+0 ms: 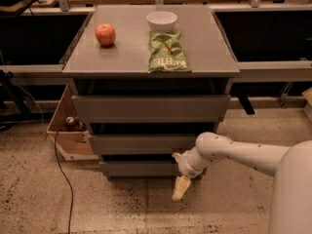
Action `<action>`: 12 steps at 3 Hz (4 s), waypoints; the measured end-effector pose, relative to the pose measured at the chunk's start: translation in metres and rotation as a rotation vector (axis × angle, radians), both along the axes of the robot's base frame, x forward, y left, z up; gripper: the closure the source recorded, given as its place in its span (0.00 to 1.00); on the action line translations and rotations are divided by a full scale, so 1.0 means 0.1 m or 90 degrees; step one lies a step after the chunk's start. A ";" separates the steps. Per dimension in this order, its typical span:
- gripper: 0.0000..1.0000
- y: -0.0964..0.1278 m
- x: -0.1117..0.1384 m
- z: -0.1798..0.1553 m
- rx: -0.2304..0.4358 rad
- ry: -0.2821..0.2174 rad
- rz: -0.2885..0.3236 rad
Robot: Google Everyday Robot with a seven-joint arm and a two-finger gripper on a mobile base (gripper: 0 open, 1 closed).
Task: Open bottom drawer
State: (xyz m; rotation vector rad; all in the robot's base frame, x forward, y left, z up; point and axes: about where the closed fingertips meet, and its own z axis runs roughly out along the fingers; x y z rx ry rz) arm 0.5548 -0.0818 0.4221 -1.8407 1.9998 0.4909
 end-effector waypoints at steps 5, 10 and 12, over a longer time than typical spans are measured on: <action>0.00 -0.18 0.46 -1.42 -0.031 -0.058 -0.031; 0.00 -0.53 1.33 -2.12 -0.126 -0.161 -0.106; 0.38 -0.56 1.43 -2.41 -0.103 -0.134 -0.136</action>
Offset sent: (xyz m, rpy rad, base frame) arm 0.0074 0.0059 -0.0320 0.0179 0.0067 0.0110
